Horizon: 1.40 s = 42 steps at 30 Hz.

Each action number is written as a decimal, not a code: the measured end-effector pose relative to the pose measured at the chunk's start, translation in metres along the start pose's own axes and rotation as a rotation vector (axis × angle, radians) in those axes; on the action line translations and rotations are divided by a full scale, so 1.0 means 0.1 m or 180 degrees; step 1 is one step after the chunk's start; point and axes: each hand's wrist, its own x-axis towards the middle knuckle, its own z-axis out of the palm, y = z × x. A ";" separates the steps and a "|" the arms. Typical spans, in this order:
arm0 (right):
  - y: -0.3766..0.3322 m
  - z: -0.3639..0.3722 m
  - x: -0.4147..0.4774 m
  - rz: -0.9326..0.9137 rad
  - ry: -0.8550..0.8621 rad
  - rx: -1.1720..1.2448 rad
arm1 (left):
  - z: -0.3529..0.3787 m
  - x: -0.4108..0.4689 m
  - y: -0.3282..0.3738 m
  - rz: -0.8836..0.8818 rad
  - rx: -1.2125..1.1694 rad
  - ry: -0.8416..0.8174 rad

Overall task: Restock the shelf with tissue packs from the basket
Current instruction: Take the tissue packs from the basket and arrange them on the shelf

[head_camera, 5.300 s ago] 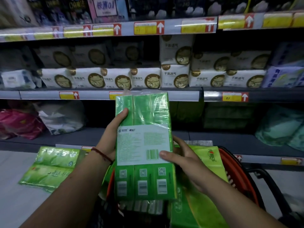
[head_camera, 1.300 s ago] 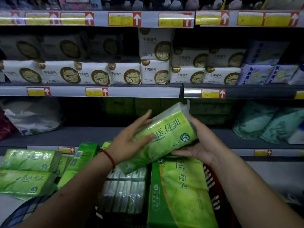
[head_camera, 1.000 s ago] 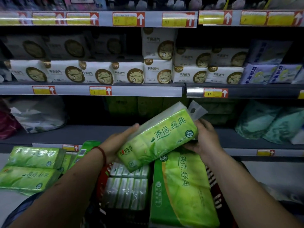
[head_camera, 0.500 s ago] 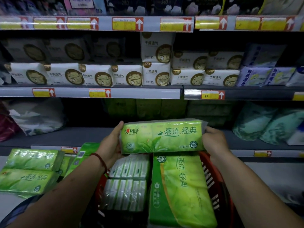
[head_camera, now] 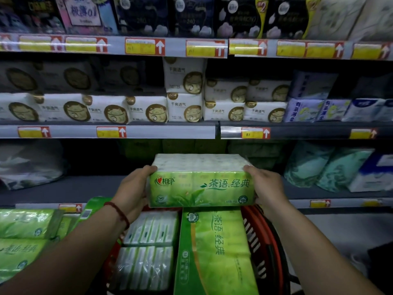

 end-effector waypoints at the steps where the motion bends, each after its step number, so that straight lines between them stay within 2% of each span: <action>1: -0.01 -0.05 0.08 -0.0059 0.0020 -0.0012 | 0.08 0.02 0.03 0.0027 0.0020 -0.0019; 7: -0.07 -0.46 0.56 -0.0052 0.0234 -0.0107 | 0.73 0.20 0.17 0.0111 0.0169 -0.0172; 13: -0.06 -0.93 1.29 0.0211 0.0248 0.0068 | 1.50 0.64 -0.01 -0.0011 0.0398 -0.0275; 20: 0.32 -1.31 2.25 0.0414 0.0393 0.0041 | 2.30 1.26 -0.35 0.0001 0.0769 -0.0483; 25: 0.73 -1.45 2.82 0.0521 0.0610 0.0101 | 2.78 1.68 -0.70 -0.0253 0.1075 -0.0648; 28: 1.08 -1.43 3.07 0.0540 0.0744 0.0286 | 2.93 1.95 -0.94 -0.0300 0.1321 -0.0530; 32: 1.54 -1.38 3.31 0.0745 0.0491 0.0478 | 2.96 2.24 -1.23 -0.0457 0.1477 -0.0308; 35: 1.68 -1.29 3.39 0.0833 0.0524 0.0492 | 2.96 2.32 -1.45 -0.0562 0.1691 -0.0285; 42: 1.97 -1.18 3.43 0.0881 0.0630 0.0108 | 2.87 2.45 -1.70 -0.0458 0.1991 -0.0225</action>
